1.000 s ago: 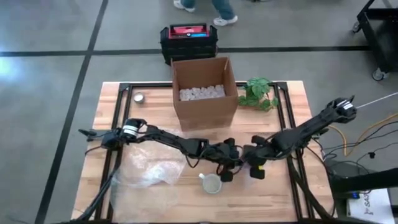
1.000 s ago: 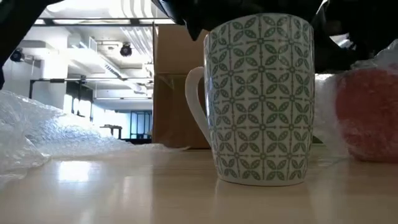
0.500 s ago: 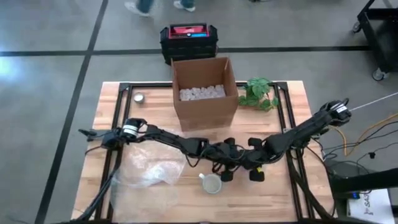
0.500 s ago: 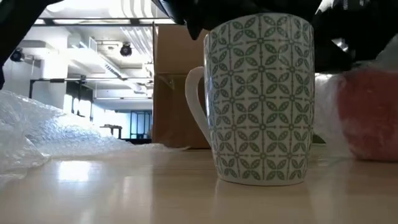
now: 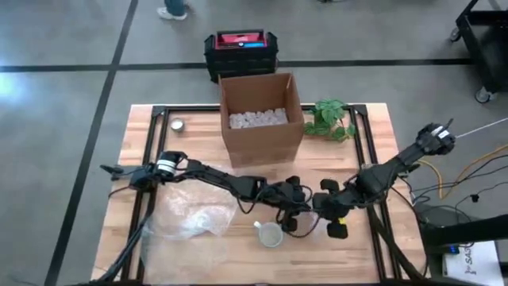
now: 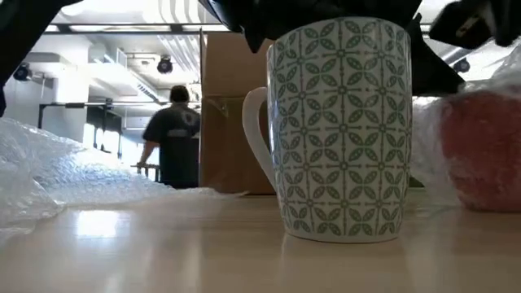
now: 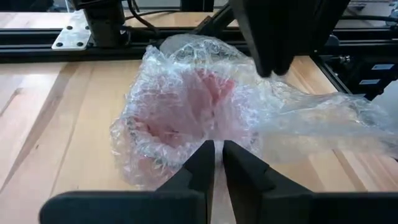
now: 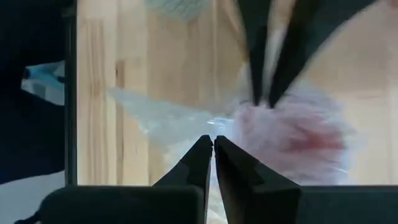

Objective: Wrap mug
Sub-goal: Wrap the orange mug in bubble wrap

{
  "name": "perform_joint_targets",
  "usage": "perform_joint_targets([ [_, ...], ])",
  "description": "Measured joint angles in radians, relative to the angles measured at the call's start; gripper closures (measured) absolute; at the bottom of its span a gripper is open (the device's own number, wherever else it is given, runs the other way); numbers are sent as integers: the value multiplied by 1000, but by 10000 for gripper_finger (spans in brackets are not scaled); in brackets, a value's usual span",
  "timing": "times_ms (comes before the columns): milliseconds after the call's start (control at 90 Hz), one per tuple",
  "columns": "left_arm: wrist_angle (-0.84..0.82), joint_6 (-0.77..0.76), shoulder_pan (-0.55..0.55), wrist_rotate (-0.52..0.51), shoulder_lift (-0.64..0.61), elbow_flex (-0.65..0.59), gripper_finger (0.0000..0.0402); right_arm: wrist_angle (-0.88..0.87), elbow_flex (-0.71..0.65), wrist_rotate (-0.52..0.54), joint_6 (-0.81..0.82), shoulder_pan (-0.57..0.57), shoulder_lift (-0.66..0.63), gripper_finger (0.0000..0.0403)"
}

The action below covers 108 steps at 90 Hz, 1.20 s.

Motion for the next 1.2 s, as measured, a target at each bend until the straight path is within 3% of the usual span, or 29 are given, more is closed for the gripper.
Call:
perform_joint_targets([
  [267,2,0,0,0,0,0,381,-20,-56,87,0,-17,81,396],
  [733,5,1,-1,0,0,0,381,2,-83,96,-70,-29,243,396],
  [1200,5,0,0,-2,2,0,381,-272,137,88,-26,-22,39,396],
])
